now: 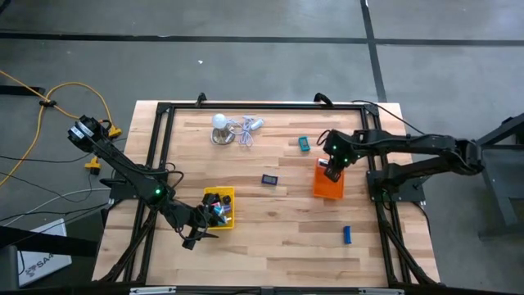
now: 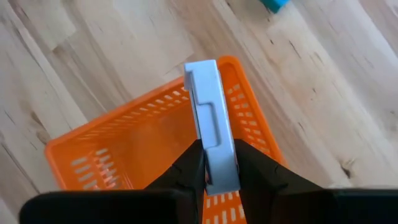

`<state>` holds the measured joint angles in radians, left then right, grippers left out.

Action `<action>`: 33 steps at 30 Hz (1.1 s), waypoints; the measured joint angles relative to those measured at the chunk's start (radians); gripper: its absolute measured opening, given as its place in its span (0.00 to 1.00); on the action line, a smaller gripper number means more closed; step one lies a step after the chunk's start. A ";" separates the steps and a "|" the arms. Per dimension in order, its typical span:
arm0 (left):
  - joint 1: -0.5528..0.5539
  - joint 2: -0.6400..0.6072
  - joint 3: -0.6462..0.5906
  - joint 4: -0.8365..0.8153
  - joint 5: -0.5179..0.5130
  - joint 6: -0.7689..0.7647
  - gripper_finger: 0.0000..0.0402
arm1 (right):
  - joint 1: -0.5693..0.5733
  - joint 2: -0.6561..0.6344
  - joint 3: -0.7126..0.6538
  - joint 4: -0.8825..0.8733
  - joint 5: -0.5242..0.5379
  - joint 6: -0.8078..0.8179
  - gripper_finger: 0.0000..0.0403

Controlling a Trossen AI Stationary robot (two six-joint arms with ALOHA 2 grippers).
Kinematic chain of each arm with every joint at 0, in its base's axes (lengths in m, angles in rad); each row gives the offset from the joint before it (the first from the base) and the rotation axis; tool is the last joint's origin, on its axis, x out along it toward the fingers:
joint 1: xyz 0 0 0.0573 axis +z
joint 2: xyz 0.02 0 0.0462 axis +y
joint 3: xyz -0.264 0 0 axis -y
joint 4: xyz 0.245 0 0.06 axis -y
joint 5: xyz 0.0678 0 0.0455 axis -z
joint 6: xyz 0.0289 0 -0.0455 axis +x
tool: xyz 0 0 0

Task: Pick & Place Office items
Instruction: Put the white digital clock into the orange bin

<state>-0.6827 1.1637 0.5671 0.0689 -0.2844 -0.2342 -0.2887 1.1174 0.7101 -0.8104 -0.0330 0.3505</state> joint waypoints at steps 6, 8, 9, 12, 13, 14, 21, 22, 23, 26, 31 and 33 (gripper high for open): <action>0.000 0.000 0.000 0.000 0.000 0.000 0.57 | 0.070 0.000 0.000 0.000 0.045 0.099 0.16; 0.000 0.000 0.000 0.000 0.000 -0.001 0.57 | 0.100 0.000 -0.002 0.001 0.064 0.137 0.16; 0.000 0.000 0.000 0.000 0.000 -0.002 0.57 | 0.113 0.000 -0.006 0.002 0.076 0.158 0.16; 0.000 0.000 0.000 0.000 0.000 -0.003 0.57 | 0.153 0.000 -0.031 0.006 0.117 0.237 0.16; 0.000 0.000 0.000 0.000 0.000 -0.003 0.57 | 0.164 0.000 -0.041 0.009 0.127 0.263 0.16; 0.000 0.000 0.000 0.000 0.000 -0.003 0.57 | 0.175 0.000 -0.052 0.016 0.138 0.288 0.16; 0.000 0.000 0.000 0.000 0.000 -0.003 0.57 | 0.241 0.001 -0.143 0.127 0.218 0.438 0.16; 0.000 0.000 0.000 0.000 0.000 0.000 0.57 | 0.248 0.001 -0.154 0.143 0.230 0.450 0.16; 0.000 0.000 0.000 0.000 0.000 0.004 0.57 | 0.254 0.001 -0.165 0.157 0.241 0.462 0.16; 0.000 0.000 0.000 0.000 0.000 0.034 0.57 | 0.269 0.001 -0.193 0.185 0.273 0.489 0.16; 0.000 0.000 0.000 0.000 0.000 0.051 0.57 | 0.277 0.014 -0.199 0.194 0.297 0.507 0.16; 0.000 0.000 0.000 0.000 0.000 0.051 0.57 | 0.276 0.022 -0.200 0.196 0.296 0.513 0.16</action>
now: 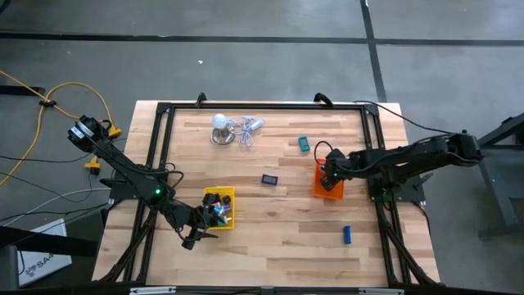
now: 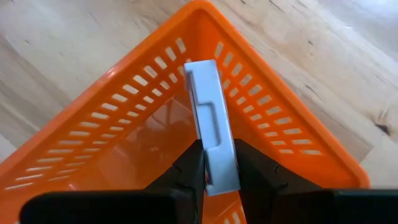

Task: Pick & Place Office items
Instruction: Put the white digital clock into the orange bin, then put the top dark blue digital clock into the orange bin

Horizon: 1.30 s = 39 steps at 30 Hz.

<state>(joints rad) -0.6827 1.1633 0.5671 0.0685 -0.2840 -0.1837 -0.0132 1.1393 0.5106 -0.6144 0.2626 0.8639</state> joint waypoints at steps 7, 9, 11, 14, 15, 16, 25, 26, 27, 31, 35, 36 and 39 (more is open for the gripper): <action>0.000 0.000 0.000 0.000 0.000 0.000 0.57 | 0.000 0.055 0.000 0.029 -0.003 -0.001 0.16; 0.000 0.000 0.000 0.000 0.000 -0.004 0.57 | 0.000 0.073 0.000 0.029 -0.002 -0.001 0.16; 0.000 0.000 0.000 0.000 0.000 -0.004 0.57 | 0.000 0.090 0.000 0.034 0.001 -0.001 0.16; 0.000 0.000 0.000 0.000 0.000 -0.004 0.57 | 0.000 0.101 0.000 0.035 -0.003 -0.004 0.18; 0.000 0.000 0.000 0.000 0.000 -0.004 0.57 | 0.000 0.103 0.000 0.041 -0.007 -0.008 0.19; 0.000 0.000 0.000 0.000 0.000 -0.004 0.57 | 0.000 0.104 0.000 0.049 -0.010 -0.015 0.20; 0.000 0.000 0.000 0.000 0.000 -0.005 0.57 | 0.000 0.102 0.000 0.071 -0.062 -0.023 0.34; 0.000 0.000 0.000 0.000 0.000 -0.005 0.57 | 0.000 0.098 0.000 0.071 -0.068 -0.023 0.35; 0.000 0.000 0.000 0.000 0.000 -0.005 0.57 | 0.000 0.090 0.000 0.071 -0.074 -0.023 0.36; 0.000 0.000 0.000 0.000 0.000 -0.006 0.57 | 0.000 0.058 0.001 0.069 -0.084 -0.029 0.39; 0.000 0.000 0.000 0.000 0.000 -0.007 0.57 | 0.000 0.001 0.001 0.058 -0.083 -0.030 0.38; 0.000 0.000 0.000 0.000 0.000 -0.007 0.57 | 0.000 -0.013 0.001 0.049 -0.084 -0.030 0.38; 0.000 0.000 0.000 0.000 0.000 -0.007 0.57 | 0.000 -0.057 0.001 0.028 -0.083 -0.028 0.37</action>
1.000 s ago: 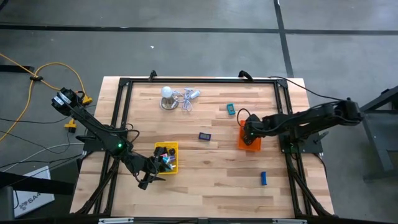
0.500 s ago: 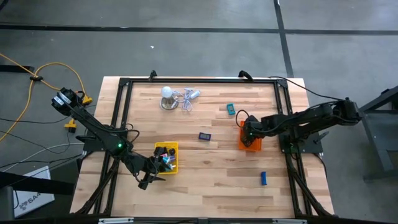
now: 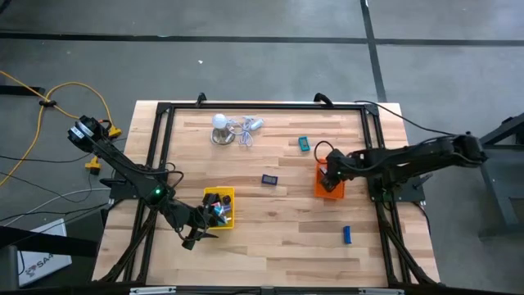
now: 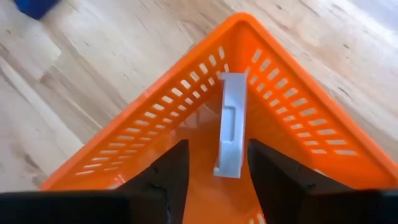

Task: Pick & Place Office items
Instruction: Put the top dark blue digital clock into the orange bin

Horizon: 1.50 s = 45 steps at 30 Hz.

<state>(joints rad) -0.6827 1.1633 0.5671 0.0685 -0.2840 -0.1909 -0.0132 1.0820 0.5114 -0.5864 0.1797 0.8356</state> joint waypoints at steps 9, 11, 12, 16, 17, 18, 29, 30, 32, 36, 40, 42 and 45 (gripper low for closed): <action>0.000 0.000 0.000 0.000 0.000 0.000 0.57 | 0.000 -0.096 0.000 -0.029 0.000 0.007 0.36; 0.000 0.000 0.000 0.000 0.000 0.000 0.57 | 0.000 -0.104 0.000 -0.024 0.000 0.007 0.36; 0.000 0.000 0.000 0.000 0.000 0.000 0.57 | 0.000 -0.106 0.000 -0.024 0.000 0.007 0.36; 0.000 0.000 0.000 0.001 0.000 0.000 0.57 | 0.000 -0.108 0.000 -0.024 -0.004 0.007 0.36; 0.000 0.000 0.000 0.001 0.000 0.000 0.57 | 0.000 -0.108 0.000 -0.024 -0.004 0.007 0.36; 0.000 0.000 0.000 0.001 0.000 0.000 0.57 | 0.000 -0.108 0.000 -0.024 -0.004 0.007 0.36; 0.000 0.000 0.000 0.008 0.000 0.000 0.57 | 0.000 -0.108 0.000 0.053 -0.088 -0.060 0.36; 0.000 0.000 0.000 0.008 0.000 0.001 0.57 | 0.000 -0.108 0.000 0.077 -0.106 -0.077 0.36; 0.000 0.000 0.000 0.008 0.000 0.001 0.57 | 0.000 -0.108 0.000 0.130 -0.138 -0.110 0.36; 0.000 0.000 0.000 0.008 0.000 0.001 0.57 | 0.001 -0.108 0.000 0.226 -0.191 -0.185 0.36; 0.000 0.000 0.000 0.008 0.000 0.001 0.57 | 0.001 -0.108 0.000 0.316 -0.235 -0.270 0.36; 0.000 0.000 0.000 0.008 0.000 0.001 0.57 | 0.005 -0.108 0.000 0.361 -0.251 -0.316 0.36; 0.000 0.000 0.000 0.008 0.000 0.001 0.57 | 0.020 -0.108 0.000 0.430 -0.258 -0.393 0.36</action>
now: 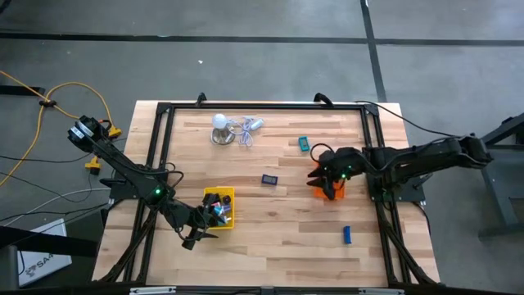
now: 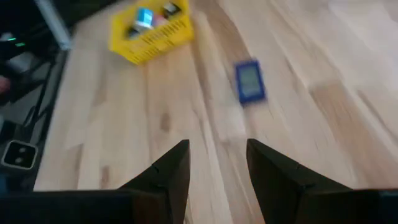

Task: Pick & Place Office items
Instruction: Put the top dark blue digital clock into the orange bin

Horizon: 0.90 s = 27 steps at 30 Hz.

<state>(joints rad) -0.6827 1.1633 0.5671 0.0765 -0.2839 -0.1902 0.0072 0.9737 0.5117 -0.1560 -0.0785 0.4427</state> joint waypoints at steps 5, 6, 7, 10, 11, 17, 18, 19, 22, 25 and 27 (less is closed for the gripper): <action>0.000 0.000 0.000 0.000 0.000 0.000 0.57 | 0.034 0.000 0.000 0.134 0.032 -0.149 0.36; 0.000 0.000 0.000 0.000 0.000 0.000 0.57 | 0.040 0.000 0.000 0.159 0.051 -0.180 0.36; 0.000 0.000 0.000 0.000 0.000 0.000 0.57 | 0.047 0.000 0.000 0.183 0.070 -0.210 0.36; 0.000 0.000 0.000 0.000 0.000 0.000 0.57 | 0.059 0.000 0.000 0.253 0.122 -0.291 0.36; 0.000 0.000 0.000 0.000 0.000 0.000 0.57 | 0.061 0.000 0.000 0.277 0.136 -0.312 0.36; 0.000 0.000 0.000 0.000 0.000 0.000 0.57 | 0.061 0.027 0.001 0.431 0.159 -0.402 0.36; 0.000 0.000 0.000 0.000 0.000 0.000 0.57 | 0.061 0.038 0.001 0.453 0.159 -0.407 0.36; 0.000 0.000 0.000 0.000 0.000 0.000 0.57 | 0.061 0.055 0.006 0.468 0.159 -0.410 0.36; 0.000 0.000 0.000 0.000 0.000 0.000 0.57 | 0.063 0.128 0.062 0.465 0.185 -0.410 0.36; 0.000 0.000 0.000 0.000 0.000 0.000 0.57 | 0.079 0.208 0.124 0.441 0.237 -0.420 0.36; 0.000 0.000 0.000 0.000 0.000 0.000 0.57 | 0.091 0.251 0.160 0.438 0.264 -0.441 0.36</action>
<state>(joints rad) -0.6829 1.1633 0.5671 0.0761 -0.2840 -0.1902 0.0984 1.2246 0.6714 0.2817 0.1852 0.0021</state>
